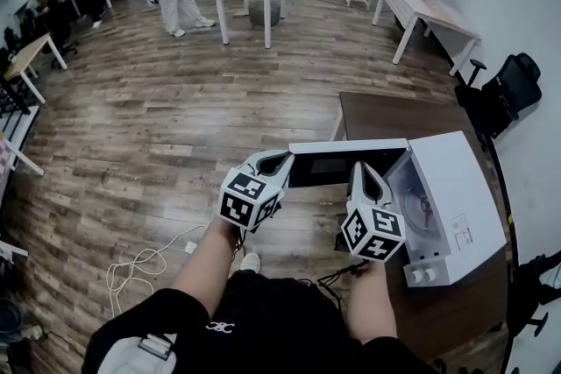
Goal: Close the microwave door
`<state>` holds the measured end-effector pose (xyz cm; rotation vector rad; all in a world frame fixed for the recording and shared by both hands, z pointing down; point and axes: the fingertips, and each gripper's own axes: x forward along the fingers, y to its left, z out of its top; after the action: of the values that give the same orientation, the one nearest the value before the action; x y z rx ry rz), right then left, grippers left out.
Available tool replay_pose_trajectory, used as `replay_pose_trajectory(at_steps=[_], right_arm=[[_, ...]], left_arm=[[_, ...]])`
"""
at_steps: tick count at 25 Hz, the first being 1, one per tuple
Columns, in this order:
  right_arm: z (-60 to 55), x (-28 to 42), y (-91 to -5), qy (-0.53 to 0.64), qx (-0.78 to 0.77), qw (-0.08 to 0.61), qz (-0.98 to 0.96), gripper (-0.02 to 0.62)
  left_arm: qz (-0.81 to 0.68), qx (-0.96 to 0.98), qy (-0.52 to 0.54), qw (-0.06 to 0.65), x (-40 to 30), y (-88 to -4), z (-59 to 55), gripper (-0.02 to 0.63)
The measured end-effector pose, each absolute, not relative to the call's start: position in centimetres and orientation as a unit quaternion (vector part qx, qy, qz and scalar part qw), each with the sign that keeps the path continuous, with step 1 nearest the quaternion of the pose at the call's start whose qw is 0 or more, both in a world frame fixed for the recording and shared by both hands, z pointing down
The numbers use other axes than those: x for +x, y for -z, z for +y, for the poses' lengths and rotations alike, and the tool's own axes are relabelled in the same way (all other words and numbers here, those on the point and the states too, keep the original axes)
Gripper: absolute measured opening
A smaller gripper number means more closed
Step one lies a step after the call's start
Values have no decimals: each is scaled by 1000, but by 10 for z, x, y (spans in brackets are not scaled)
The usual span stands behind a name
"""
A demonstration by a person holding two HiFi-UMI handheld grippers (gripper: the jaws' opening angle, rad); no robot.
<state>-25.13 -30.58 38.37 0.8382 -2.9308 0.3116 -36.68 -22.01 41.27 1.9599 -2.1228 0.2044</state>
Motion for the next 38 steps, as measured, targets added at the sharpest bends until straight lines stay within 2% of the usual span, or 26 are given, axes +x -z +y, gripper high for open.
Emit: replay_pose_trajectory(at_steps=[7, 11, 14, 17, 25, 29, 31, 38], right_arm=[[-312, -302, -399, -99, 307, 48, -945, 6], [-319, -319, -413, -105, 334, 56, -935, 6], [-324, -319, -422, -110, 360, 64, -924, 6], [-327, -310, -426, -116, 391, 69, -911, 6], [-342, -290, -429, -129, 463, 73, -874, 6], [-343, -286, -427, -138, 476, 71, -865, 6], [-344, -286, -425, -137, 479, 72, -864, 6], [-347, -273, -431, -142, 491, 83, -856, 6]], left_arm=[[-657, 738, -90, 126, -425, -445, -228, 9], [-593, 793, -93, 100, -441, -463, -243, 15], [-524, 839, -108, 99, -441, -483, -254, 106], [-462, 870, -133, 110, -443, -501, -263, 147], [-345, 908, -191, 145, -450, -542, -286, 196], [-312, 919, -181, 158, -443, -550, -290, 206], [-298, 924, -170, 169, -443, -550, -290, 236], [-254, 936, -177, 170, -418, -551, -279, 247]])
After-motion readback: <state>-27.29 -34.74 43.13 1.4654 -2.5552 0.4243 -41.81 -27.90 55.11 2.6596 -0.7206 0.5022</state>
